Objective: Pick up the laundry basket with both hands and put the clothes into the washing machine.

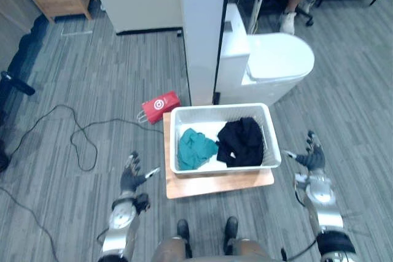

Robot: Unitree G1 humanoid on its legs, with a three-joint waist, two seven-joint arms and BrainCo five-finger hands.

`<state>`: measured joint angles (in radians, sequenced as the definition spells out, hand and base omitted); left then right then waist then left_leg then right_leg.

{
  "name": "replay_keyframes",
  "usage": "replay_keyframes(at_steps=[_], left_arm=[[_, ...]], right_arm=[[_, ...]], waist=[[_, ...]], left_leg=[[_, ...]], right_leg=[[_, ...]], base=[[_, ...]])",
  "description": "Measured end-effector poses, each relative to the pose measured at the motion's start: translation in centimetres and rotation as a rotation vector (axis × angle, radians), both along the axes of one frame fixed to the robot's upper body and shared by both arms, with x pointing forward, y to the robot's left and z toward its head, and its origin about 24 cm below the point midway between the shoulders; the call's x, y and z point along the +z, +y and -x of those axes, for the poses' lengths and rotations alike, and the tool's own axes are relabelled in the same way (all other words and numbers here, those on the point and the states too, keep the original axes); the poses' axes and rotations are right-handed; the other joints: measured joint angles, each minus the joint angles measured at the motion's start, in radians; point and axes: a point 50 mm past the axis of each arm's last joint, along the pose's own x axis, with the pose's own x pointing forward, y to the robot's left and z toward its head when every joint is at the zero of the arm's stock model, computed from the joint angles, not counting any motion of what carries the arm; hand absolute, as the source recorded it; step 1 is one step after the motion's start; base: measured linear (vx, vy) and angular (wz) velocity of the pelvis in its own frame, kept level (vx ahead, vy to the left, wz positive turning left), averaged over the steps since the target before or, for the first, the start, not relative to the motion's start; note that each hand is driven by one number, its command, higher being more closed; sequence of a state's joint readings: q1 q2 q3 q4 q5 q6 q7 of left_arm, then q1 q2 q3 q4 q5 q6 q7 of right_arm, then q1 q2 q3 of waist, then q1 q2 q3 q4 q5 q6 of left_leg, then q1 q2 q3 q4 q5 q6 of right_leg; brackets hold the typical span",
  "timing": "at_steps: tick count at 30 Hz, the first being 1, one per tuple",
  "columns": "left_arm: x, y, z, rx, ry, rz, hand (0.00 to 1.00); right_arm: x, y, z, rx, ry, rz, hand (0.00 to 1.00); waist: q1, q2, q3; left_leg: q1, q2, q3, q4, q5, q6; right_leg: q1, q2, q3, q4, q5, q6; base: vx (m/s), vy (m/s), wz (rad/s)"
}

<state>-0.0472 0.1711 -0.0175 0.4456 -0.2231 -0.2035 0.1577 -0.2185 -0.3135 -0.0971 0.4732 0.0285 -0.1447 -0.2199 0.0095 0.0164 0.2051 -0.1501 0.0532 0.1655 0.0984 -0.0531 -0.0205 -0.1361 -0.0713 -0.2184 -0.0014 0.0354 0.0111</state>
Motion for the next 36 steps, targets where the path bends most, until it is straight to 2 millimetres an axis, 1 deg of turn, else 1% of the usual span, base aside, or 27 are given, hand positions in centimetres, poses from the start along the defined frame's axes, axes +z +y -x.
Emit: replay_keyframes(at_steps=[1,2,3,5,6,8,9,10,11,12,13,15,18,21,24,25,27,28,29,30,31,32,34,35,36], left_arm=[[0.7,-0.7,-1.8,-0.020,-0.017,-0.012,0.00],[1.6,-1.2,-3.5,-0.031,-0.042,-0.023,0.00],[2.1,-1.3,-4.2,-0.034,-0.052,-0.033,0.00],[4.0,-1.5,-7.0,-0.046,-0.085,-0.096,0.00],[4.5,-1.4,-7.7,-0.046,-0.090,-0.117,0.00],[6.2,-1.1,-10.0,-0.038,-0.084,-0.190,0.00],[6.8,-1.1,-10.7,-0.035,-0.086,-0.201,0.00],[7.8,-1.3,-11.7,-0.032,-0.092,-0.213,0.00],[8.8,-1.7,-12.5,-0.045,-0.109,-0.240,1.00],[9.3,-1.9,-12.9,-0.049,-0.116,-0.250,1.00],[10.5,-2.2,-13.7,-0.052,-0.125,-0.280,1.00],[11.7,-2.6,-14.5,-0.064,-0.139,-0.321,1.00],[12.7,-3.0,-15.0,-0.067,-0.152,-0.353,1.00],[13.5,-2.8,-15.2,-0.048,-0.178,-0.359,1.00],[13.7,-2.1,-15.2,-0.033,-0.177,-0.363,1.00],[13.8,-2.0,-15.2,-0.030,-0.182,-0.359,1.00],[14.0,-1.9,-15.1,-0.028,-0.187,-0.353,1.00],[14.0,-1.6,-14.9,-0.025,-0.195,-0.358,1.00],[13.8,-1.5,-14.5,-0.019,-0.211,-0.357,1.00],[13.5,-1.5,-14.1,-0.020,-0.216,-0.354,1.00],[12.6,-1.5,-13.0,-0.017,-0.232,-0.345,1.00],[12.3,-1.6,-12.5,-0.019,-0.238,-0.338,1.00],[10.3,-1.9,-10.1,-0.022,-0.238,-0.305,1.00],[8.9,-1.8,-8.3,-0.021,-0.226,-0.288,1.00],[8.3,-1.8,-7.5,-0.022,-0.221,-0.273,1.00]], right_arm=[[1.0,0.7,-1.6,0.031,-0.017,0.012,0.00],[1.9,1.5,-3.1,0.055,-0.033,0.018,0.00],[2.3,1.8,-3.7,0.061,-0.039,0.022,0.00],[4.2,2.6,-6.1,0.065,-0.064,0.025,0.00],[4.8,2.8,-6.7,0.065,-0.068,0.029,0.00],[6.7,3.1,-8.8,0.054,-0.066,0.038,0.00],[7.3,3.2,-9.2,0.048,-0.070,0.040,0.00],[8.3,3.2,-9.9,0.038,-0.079,0.044,0.00],[8.9,3.1,-10.5,0.032,-0.070,0.060,0.00],[9.2,3.2,-10.7,0.032,-0.060,0.067,0.00],[9.8,3.3,-11.3,0.021,-0.041,0.067,1.00],[10.8,3.4,-11.9,0.013,-0.037,0.063,1.00],[11.6,3.6,-12.2,0.012,-0.055,0.060,1.00],[11.6,3.6,-12.2,0.005,-0.062,0.011,1.00],[11.2,4.0,-12.2,0.006,-0.065,-0.064,1.00],[11.3,4.0,-12.1,0.006,-0.078,-0.084,1.00],[11.1,4.1,-11.8,0.015,-0.100,-0.106,1.00],[10.9,4.1,-11.4,0.023,-0.116,-0.113,1.00],[10.7,4.3,-10.9,0.027,-0.139,-0.117,1.00],[10.4,4.3,-10.5,0.026,-0.149,-0.122,1.00],[9.7,4.1,-9.4,0.020,-0.177,-0.126,1.00],[9.4,4.1,-8.9,0.019,-0.186,-0.120,1.00],[8.1,3.9,-6.7,0.025,-0.207,-0.100,1.00],[7.4,4.1,-5.2,0.036,-0.223,-0.092,1.00],[7.2,4.1,-4.4,0.036,-0.235,-0.084,1.00]], waist=[[-0.001,0.006,0.024],[-0.002,0.006,0.048],[-0.004,0.006,0.061],[-0.012,0.000,0.111],[-0.014,-0.002,0.126],[-0.022,-0.007,0.180],[-0.023,-0.007,0.191],[-0.025,-0.007,0.206],[-0.024,-0.006,0.210],[-0.023,-0.006,0.210],[-0.022,-0.006,0.210],[-0.024,-0.006,0.211],[-0.028,-0.007,0.214],[-0.032,-0.010,0.223],[-0.035,-0.013,0.226],[-0.034,-0.013,0.226],[-0.036,-0.014,0.227],[-0.041,-0.015,0.242],[-0.048,-0.016,0.270],[-0.049,-0.015,0.272],[-0.052,-0.016,0.272],[-0.053,-0.016,0.272],[-0.054,-0.016,0.270],[-0.054,-0.016,0.268],[-0.054,-0.016,0.267]], left_leg=[[-0.024,0.001,0.000,0.007,0.001,0.000],[-0.046,0.001,0.000,0.007,0.011,0.001],[-0.057,0.001,0.000,0.007,0.016,0.003],[-0.104,0.003,0.001,0.015,0.024,0.008],[-0.113,0.002,0.003,0.018,0.026,0.009],[-0.143,0.001,0.006,0.025,0.042,0.015],[-0.153,0.001,0.007,0.025,0.046,0.016],[-0.170,-0.001,0.007,0.026,0.053,0.019],[-0.189,-0.002,0.008,0.029,0.058,0.022],[-0.200,-0.002,0.008,0.033,0.059,0.024],[-0.226,-0.002,0.006,0.048,0.059,0.024],[-0.246,-0.003,0.005,0.053,0.063,0.029],[-0.272,-0.004,0.006,0.056,0.066,0.030],[-0.276,-0.003,0.008,0.045,0.071,0.023],[-0.275,-0.002,0.014,0.032,0.077,0.016],[-0.272,-0.002,0.019,0.020,0.088,0.022],[-0.264,-0.002,0.022,0.012,0.090,0.022],[-0.246,-0.001,0.024,0.010,0.090,0.022],[-0.217,-0.001,0.020,0.008,0.090,0.022],[-0.210,-0.001,0.019,0.006,0.090,0.021],[-0.196,-0.002,0.014,0.004,0.089,0.021],[-0.187,-0.002,0.010,0.004,0.086,0.017],[-0.135,-0.001,0.002,0.004,0.071,0.008],[-0.103,0.000,0.002,0.004,0.057,0.004],[-0.085,0.001,0.002,0.004,0.047,0.006]], right_leg=[[-0.023,0.001,0.003,0.002,0.006,-0.002],[-0.050,0.001,0.006,0.010,0.014,-0.003],[-0.065,0.001,0.006,0.017,0.017,-0.005],[-0.124,0.000,0.017,0.042,0.029,-0.010],[-0.136,0.000,0.021,0.046,0.033,-0.010],[-0.168,-0.003,0.028,0.052,0.053,-0.010],[-0.176,-0.003,0.029,0.052,0.059,-0.010],[-0.193,-0.003,0.030,0.051,0.068,-0.009],[-0.212,-0.005,0.033,0.051,0.077,-0.010],[-0.220,-0.005,0.033,0.050,0.080,-0.011],[-0.238,-0.005,0.033,0.050,0.089,-0.010],[-0.256,-0.006,0.034,0.049,0.096,-0.010],[-0.281,-0.007,0.038,0.050,0.103,-0.010],[-0.291,-0.006,0.041,0.050,0.104,-0.010],[-0.300,-0.004,0.048,0.050,0.104,-0.010],[-0.305,-0.003,0.053,0.050,0.104,-0.010],[-0.303,-0.003,0.055,0.049,0.104,-0.010],[-0.285,-0.003,0.057,0.046,0.104,-0.010],[-0.249,-0.002,0.057,0.035,0.104,-0.010],[-0.241,-0.002,0.057,0.031,0.104,-0.010],[-0.224,-0.002,0.057,0.024,0.104,-0.010],[-0.210,-0.002,0.057,0.015,0.104,-0.010],[-0.150,0.005,0.057,-0.008,0.104,-0.010],[-0.112,0.012,0.059,-0.020,0.103,-0.009],[-0.093,0.017,0.061,-0.026,0.101,-0.007]], base=[[-0.18,0.012,-0.09],[-0.18,0.005,-0.06],[-0.18,0.001,-0.06],[-0.18,0.002,-0.10],[-0.18,0.001,-0.11],[-0.17,-0.003,-0.06],[-0.17,-0.015,0.00],[-0.14,-0.012,-0.01],[-0.12,-0.006,-0.01],[-0.10,0.006,0.00],[-0.09,0.003,0.02],[-0.07,0.000,0.01],[-0.06,0.001,-0.02],[0.00,0.000,0.00],[0.02,-0.018,-0.06],[0.04,-0.019,-0.09],[0.06,-0.014,-0.07],[0.09,0.002,-0.03],[0.08,0.007,-0.01],[0.08,0.010,0.01],[0.06,0.004,0.01],[0.08,0.007,-0.01],[0.09,0.010,-0.03],[0.08,0.011,-0.07],[0.06,0.015,-0.08]])
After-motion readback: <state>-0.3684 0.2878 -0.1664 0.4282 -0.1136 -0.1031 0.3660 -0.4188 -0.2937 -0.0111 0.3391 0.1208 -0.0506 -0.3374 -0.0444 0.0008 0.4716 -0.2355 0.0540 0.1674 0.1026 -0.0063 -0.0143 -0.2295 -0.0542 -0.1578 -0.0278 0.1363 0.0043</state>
